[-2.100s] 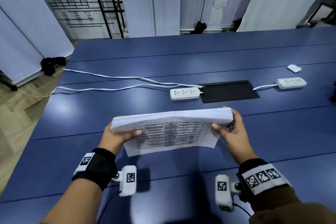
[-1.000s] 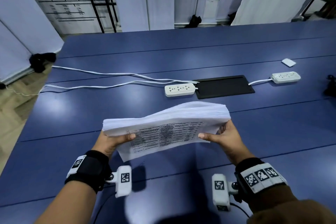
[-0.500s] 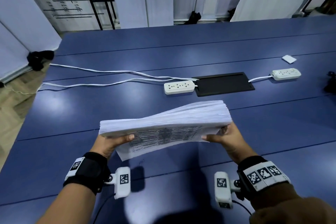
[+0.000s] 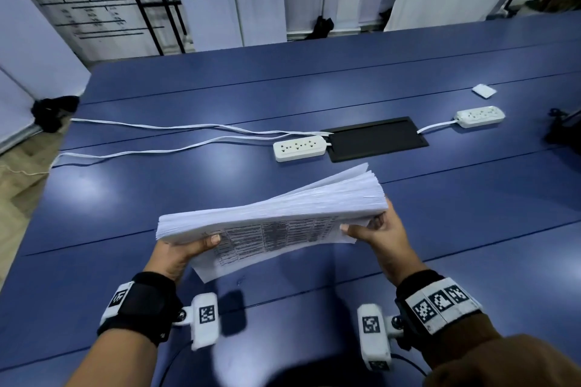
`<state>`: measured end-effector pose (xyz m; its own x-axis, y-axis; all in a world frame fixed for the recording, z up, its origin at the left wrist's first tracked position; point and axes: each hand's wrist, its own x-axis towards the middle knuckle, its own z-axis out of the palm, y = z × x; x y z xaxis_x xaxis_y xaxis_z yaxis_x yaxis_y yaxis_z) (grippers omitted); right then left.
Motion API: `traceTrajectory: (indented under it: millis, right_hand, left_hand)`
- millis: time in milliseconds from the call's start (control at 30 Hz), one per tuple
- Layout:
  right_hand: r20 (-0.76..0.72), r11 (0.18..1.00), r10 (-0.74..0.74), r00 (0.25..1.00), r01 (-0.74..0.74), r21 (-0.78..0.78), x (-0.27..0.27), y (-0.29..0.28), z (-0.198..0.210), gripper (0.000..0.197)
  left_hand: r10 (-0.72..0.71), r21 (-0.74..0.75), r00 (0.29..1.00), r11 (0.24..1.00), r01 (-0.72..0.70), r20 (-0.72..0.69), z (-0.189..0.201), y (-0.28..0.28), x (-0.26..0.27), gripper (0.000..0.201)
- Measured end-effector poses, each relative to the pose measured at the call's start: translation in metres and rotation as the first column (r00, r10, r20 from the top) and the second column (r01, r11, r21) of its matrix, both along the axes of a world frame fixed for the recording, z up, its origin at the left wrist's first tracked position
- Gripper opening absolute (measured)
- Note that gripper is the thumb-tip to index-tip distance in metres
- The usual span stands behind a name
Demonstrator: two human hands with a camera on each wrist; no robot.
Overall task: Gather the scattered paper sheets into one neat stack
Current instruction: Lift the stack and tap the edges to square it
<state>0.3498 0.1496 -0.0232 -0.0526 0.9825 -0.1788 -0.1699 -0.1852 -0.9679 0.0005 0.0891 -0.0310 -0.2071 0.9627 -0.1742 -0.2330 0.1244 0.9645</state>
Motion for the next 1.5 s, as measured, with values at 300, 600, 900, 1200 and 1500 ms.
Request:
traceTrajectory:
  millis: [300, 600, 900, 1200, 1500]
  right_hand:
    - [0.085, 0.996, -0.078, 0.993, 0.074, 0.046, -0.002, -0.002, -0.005, 0.100]
    - [-0.019, 0.998, -0.053, 0.998, 0.054, 0.032, -0.009, -0.007, 0.000, 0.091]
    - [0.130, 0.999, 0.051, 0.990, -0.050, -0.015, -0.007, 0.000, -0.001, 0.079]
    - [0.145, 0.987, 0.158, 0.977, -0.157, -0.019, -0.001, 0.009, 0.005, 0.098]
    - [0.091, 0.956, 0.294, 0.951, -0.294, -0.014, 0.007, 0.012, 0.014, 0.110]
  left_hand:
    - [-0.002, 0.024, 1.000, 1.000, 0.002, 0.029, 0.006, -0.004, 0.001, 0.068]
    - [0.027, 0.000, 0.999, 1.000, -0.027, 0.041, 0.007, -0.006, 0.005, 0.074]
    - [0.051, -0.025, 0.998, 0.998, -0.050, 0.036, 0.006, -0.006, 0.001, 0.062]
    - [0.079, -0.052, 0.997, 0.996, -0.078, 0.016, 0.011, -0.007, 0.006, 0.034]
    - [0.082, -0.065, 0.996, 0.995, -0.080, 0.023, 0.011, -0.007, 0.004, 0.036]
